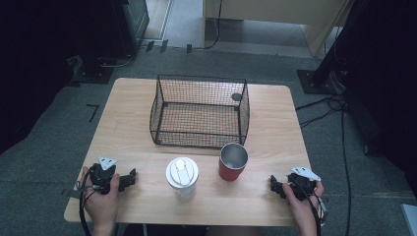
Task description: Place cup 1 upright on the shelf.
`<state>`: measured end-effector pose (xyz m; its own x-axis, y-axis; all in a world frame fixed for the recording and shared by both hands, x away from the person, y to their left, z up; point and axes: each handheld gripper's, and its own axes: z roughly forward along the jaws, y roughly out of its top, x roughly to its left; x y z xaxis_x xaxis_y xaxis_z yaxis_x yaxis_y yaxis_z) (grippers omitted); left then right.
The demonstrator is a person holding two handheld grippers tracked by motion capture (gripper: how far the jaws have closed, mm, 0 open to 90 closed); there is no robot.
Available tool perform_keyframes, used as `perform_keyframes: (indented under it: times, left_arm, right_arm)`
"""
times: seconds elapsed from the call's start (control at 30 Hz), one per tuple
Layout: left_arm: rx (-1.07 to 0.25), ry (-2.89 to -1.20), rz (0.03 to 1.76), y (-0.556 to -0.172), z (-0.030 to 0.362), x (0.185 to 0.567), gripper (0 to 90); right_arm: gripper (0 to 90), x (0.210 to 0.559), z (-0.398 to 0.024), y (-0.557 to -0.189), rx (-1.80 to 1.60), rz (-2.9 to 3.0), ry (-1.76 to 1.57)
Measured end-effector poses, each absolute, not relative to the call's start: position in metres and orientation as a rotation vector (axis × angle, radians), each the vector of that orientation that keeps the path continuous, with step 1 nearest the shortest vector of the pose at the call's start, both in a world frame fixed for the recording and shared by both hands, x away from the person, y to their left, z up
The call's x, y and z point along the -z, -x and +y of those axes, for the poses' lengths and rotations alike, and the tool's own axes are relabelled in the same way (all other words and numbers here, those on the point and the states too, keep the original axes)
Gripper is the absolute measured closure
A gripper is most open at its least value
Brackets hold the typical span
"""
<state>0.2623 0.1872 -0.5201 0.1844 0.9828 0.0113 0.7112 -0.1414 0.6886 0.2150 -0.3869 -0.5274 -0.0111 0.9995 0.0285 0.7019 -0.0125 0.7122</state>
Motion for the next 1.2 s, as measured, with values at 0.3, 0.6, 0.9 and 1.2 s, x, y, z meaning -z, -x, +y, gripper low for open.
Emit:
perform_keyframes:
  times: [0.3,0.6,0.9,1.2]
  left_arm:
    - [-0.645,-1.918,1.584,-0.262,0.187,0.520,0.1]
    - [-0.645,-1.918,1.584,-0.262,0.187,0.520,0.0]
    - [-0.644,-1.918,1.584,-0.262,0.187,0.520,0.1]
    - [-0.645,-1.917,1.584,-0.262,0.187,0.520,0.1]
  right_arm:
    - [0.0,0.521,-0.380,-0.214,-0.790,1.773,-1.754]
    - [0.0,0.506,-0.366,-0.213,-0.832,1.779,-1.712]
    - [0.0,0.492,-0.345,-0.209,-0.871,1.811,-1.657]
    - [0.0,0.482,-0.325,-0.208,-0.914,1.865,-1.604]
